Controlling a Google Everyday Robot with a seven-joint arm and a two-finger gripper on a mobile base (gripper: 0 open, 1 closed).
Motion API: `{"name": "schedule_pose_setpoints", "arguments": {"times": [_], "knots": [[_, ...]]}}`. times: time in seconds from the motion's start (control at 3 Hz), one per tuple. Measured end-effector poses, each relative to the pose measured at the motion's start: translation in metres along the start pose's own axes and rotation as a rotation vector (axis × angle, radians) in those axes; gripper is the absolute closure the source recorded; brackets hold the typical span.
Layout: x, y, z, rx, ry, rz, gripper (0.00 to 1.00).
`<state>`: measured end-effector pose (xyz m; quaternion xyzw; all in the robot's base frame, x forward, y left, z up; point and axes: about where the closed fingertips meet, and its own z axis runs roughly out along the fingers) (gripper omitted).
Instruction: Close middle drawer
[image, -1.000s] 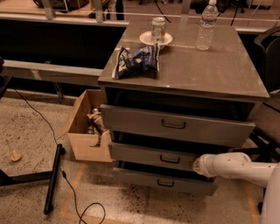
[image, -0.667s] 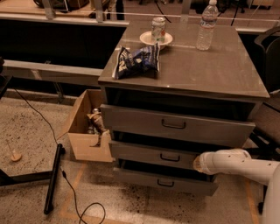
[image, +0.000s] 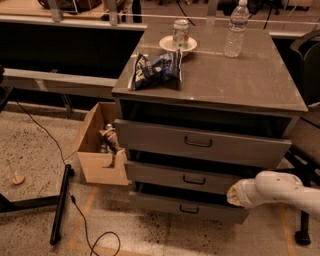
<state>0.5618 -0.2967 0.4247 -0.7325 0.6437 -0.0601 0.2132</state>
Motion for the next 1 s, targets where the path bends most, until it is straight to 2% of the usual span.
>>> {"name": "schedule_pose_setpoints", "arguments": {"times": [0.67, 1.0], "knots": [[-0.005, 0.064, -0.079, -0.146, -0.127, 0.192, 1.0], [-0.008, 0.07, -0.08, -0.167, -0.138, 0.199, 0.82]]}}
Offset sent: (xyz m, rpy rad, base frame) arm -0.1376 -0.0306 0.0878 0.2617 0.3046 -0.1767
